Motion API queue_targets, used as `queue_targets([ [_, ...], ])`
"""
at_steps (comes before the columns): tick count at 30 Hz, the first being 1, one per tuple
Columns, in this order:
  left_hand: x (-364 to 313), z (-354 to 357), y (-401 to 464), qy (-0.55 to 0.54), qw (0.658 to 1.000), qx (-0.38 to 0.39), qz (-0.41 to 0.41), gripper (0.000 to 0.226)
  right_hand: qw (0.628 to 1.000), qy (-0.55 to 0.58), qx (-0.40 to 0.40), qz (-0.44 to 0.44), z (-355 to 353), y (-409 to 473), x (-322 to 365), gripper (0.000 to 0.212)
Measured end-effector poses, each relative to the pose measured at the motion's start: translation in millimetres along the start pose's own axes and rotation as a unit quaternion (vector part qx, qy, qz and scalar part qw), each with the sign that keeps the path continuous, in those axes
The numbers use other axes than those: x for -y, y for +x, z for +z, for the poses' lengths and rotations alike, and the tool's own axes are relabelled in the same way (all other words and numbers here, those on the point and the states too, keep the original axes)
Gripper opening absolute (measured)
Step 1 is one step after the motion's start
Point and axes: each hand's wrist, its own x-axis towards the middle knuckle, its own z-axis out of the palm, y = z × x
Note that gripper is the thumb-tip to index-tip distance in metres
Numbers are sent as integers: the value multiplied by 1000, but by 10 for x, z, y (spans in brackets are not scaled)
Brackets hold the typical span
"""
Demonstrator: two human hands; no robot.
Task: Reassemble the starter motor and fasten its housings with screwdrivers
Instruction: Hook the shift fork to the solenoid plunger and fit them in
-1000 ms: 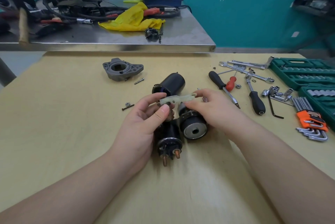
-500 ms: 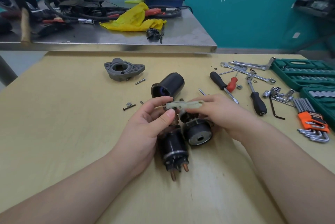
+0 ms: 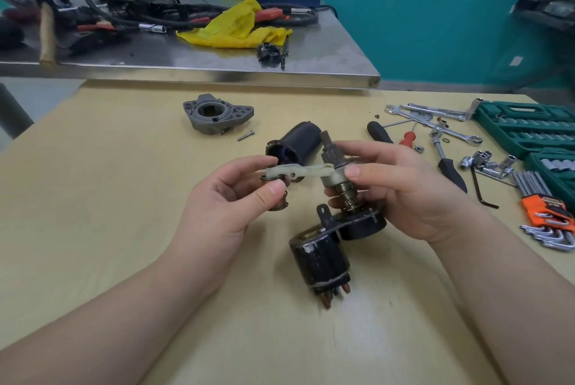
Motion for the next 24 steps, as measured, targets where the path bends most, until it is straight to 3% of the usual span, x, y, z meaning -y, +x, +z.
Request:
queue_targets([
  [10,-79,-42,14,56,998,5,30,35,998,26,-2,-61,108,-38,-39,48],
  [24,-142,-125,16,112,992,27,43,28,996,55,25,-66,133,-65,-16,51],
])
